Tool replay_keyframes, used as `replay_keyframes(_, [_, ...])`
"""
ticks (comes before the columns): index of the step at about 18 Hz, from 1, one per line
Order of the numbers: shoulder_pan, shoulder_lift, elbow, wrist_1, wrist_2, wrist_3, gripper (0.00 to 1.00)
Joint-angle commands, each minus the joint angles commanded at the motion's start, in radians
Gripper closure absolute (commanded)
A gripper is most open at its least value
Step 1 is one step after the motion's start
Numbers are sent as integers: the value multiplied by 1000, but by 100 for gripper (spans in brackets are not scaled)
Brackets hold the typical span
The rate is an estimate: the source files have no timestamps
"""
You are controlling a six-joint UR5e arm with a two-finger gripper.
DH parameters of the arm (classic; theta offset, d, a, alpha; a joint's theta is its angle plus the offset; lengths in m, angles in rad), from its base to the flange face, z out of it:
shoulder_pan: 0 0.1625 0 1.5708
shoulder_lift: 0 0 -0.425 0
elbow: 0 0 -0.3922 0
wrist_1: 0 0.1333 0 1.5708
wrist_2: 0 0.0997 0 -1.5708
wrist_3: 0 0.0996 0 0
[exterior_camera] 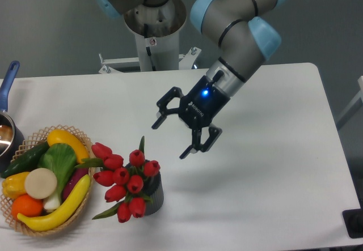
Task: Pick up the flowers from the vase
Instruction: 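Lower the open gripper around the tulip stems above the vase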
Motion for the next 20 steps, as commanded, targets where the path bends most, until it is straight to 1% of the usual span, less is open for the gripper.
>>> replay_keyframes(6, [-34, -43, 0, 80, 9, 6, 0])
replay_keyframes(9, [-61, -87, 5, 156, 8, 3, 0])
replay_keyframes(16, [-77, -98, 2, 158, 6, -3, 0])
replay_keyframes(20, [-89, -111, 14, 158, 6, -14, 0])
